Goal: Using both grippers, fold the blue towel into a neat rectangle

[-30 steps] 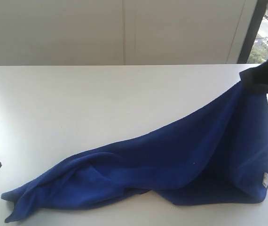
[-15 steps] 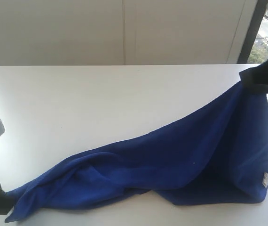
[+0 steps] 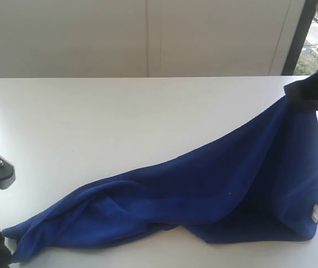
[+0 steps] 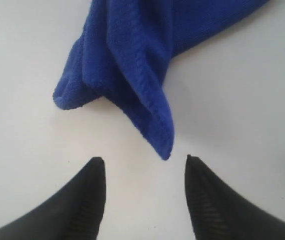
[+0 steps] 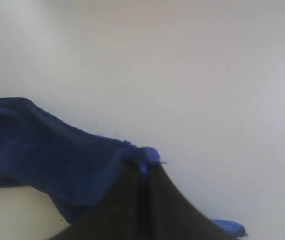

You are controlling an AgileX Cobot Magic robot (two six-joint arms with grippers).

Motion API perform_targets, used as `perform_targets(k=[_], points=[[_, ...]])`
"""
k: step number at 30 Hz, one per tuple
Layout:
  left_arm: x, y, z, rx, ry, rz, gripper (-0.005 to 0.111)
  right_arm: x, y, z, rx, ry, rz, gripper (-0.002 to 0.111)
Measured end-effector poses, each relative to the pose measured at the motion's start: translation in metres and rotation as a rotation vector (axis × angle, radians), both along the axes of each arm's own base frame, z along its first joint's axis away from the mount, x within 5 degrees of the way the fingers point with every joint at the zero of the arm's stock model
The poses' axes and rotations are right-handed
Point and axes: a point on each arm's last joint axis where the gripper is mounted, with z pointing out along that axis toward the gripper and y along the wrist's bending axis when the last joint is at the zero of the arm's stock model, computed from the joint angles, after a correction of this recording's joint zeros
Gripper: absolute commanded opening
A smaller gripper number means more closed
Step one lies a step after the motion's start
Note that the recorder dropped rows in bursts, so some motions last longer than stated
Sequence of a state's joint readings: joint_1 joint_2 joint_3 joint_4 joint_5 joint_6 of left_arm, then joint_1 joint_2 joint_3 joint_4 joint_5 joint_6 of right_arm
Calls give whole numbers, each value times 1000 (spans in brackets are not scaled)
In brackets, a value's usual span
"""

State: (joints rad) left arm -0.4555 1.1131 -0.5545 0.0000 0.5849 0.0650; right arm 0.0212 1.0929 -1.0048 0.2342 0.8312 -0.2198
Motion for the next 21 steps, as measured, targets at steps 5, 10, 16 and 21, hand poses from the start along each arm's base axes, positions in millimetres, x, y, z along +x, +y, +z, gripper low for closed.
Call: perform_targets(k=[5, 10, 16, 21], points=[[-2, 2, -10, -1, -29, 18, 53, 0, 0, 0, -2, -2, 2, 0], [2, -2, -9, -53, -75, 26, 53, 0, 0, 0, -4, -5, 3, 0], [2, -6, -8, -104, -77, 4, 53, 0, 0, 0, -4, -5, 3, 0], [3, -7, -7, -112, -99, -5, 53, 0, 0, 0, -4, -5, 3, 0]])
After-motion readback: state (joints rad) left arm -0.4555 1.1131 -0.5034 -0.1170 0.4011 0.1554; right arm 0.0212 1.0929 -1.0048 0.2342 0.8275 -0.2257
